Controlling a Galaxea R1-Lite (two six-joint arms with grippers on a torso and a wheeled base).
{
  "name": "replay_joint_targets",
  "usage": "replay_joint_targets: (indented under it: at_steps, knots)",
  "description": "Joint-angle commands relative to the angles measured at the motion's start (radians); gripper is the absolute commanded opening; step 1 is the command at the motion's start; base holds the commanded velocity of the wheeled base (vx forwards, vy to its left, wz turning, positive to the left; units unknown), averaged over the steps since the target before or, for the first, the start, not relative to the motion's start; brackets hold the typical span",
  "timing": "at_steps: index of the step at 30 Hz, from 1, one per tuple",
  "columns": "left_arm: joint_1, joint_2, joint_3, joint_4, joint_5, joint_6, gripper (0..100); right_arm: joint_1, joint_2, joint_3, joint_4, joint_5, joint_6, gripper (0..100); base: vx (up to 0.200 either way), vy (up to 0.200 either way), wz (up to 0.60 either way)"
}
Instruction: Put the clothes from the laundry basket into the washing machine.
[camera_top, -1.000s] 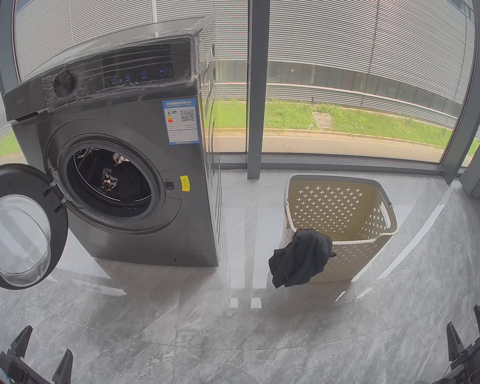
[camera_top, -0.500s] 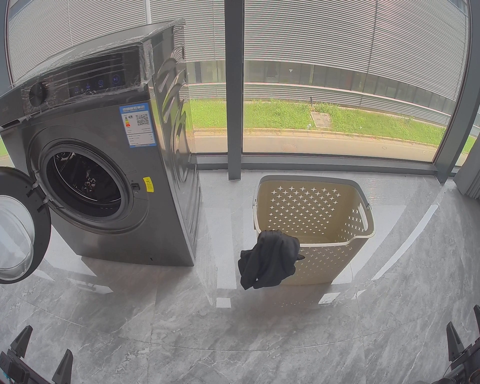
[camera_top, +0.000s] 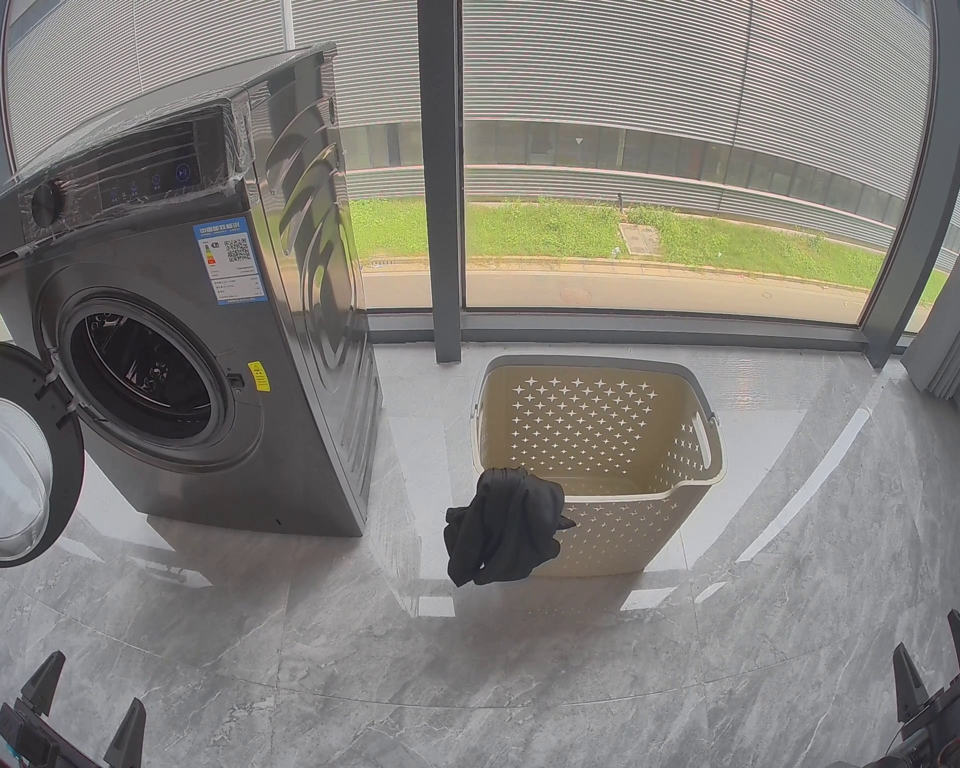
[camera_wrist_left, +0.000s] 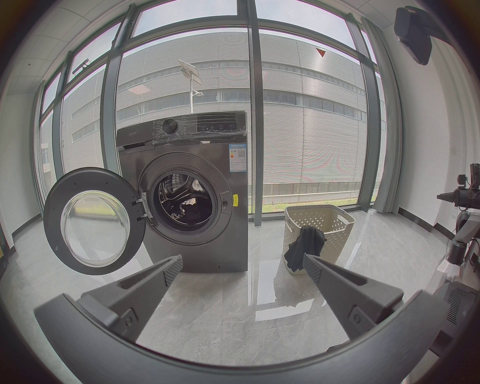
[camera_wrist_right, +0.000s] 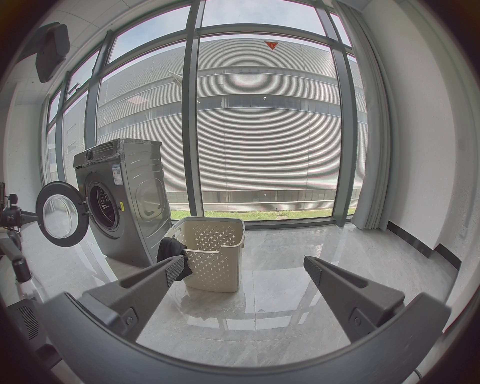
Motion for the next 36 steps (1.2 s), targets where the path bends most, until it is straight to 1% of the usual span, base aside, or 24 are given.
replay_joint_targets:
  at_steps: [1,5,20,23,25,26,28,29,30,31,32,33,34,35,36]
  knots:
    - [0.001,-0.016,0.018,0.000,-0.001,-0.001,100,0.001,-0.016,0.018,0.000,0.000,0.000,100,0.000,0.000,0.00]
    - [0.001,-0.016,0.018,0.000,-0.001,-0.001,100,0.001,-0.016,0.018,0.000,0.000,0.000,100,0.000,0.000,0.00]
    - [0.000,-0.016,0.018,-0.002,-0.001,-0.004,100,0.000,-0.016,0.016,0.000,0.002,-0.003,100,0.200,0.000,0.00]
    - [0.000,-0.016,0.018,0.000,-0.001,-0.004,100,0.000,-0.016,0.018,0.000,0.002,-0.002,100,0.000,0.000,0.00]
    - [0.000,-0.016,0.018,0.000,0.001,-0.001,100,0.001,-0.016,0.016,-0.005,0.012,0.004,100,0.000,0.000,0.00]
    - [0.001,-0.016,0.018,0.000,-0.001,-0.002,100,0.001,-0.016,-0.001,-0.028,0.020,0.009,100,0.000,0.000,0.00]
    - [0.000,-0.016,0.018,0.000,-0.001,-0.001,100,0.003,-0.016,-0.107,-0.095,0.028,0.011,100,0.000,0.000,0.00]
    - [0.000,-0.016,0.018,0.000,-0.001,-0.001,100,0.006,0.000,-0.185,-0.098,0.032,0.011,100,0.000,0.000,0.00]
    - [0.001,-0.016,0.018,0.000,-0.001,-0.001,100,0.006,0.009,-0.203,-0.097,0.035,0.011,100,0.000,0.000,0.00]
    - [0.000,-0.016,0.018,0.000,-0.002,0.006,100,0.006,0.096,-0.301,-0.080,0.064,0.011,100,0.000,0.000,0.00]
    - [0.000,-0.016,0.018,0.000,-0.002,0.006,100,0.006,0.096,-0.301,-0.080,0.064,0.011,100,0.000,0.000,0.00]
    - [0.000,-0.016,0.018,0.000,-0.001,0.007,100,0.009,0.178,-0.344,-0.052,0.140,0.011,100,0.000,0.000,0.00]
    - [0.000,-0.016,0.018,0.000,-0.001,0.004,100,0.012,0.222,-0.350,-0.040,0.198,0.011,100,0.000,0.000,0.00]
    - [0.000,-0.016,0.018,0.000,-0.001,0.004,100,0.012,0.222,-0.350,-0.040,0.198,0.011,100,0.000,0.000,0.00]
    - [0.001,-0.016,0.018,0.000,-0.001,0.001,100,0.012,0.320,-0.341,-0.034,0.295,0.012,100,0.000,0.000,0.00]
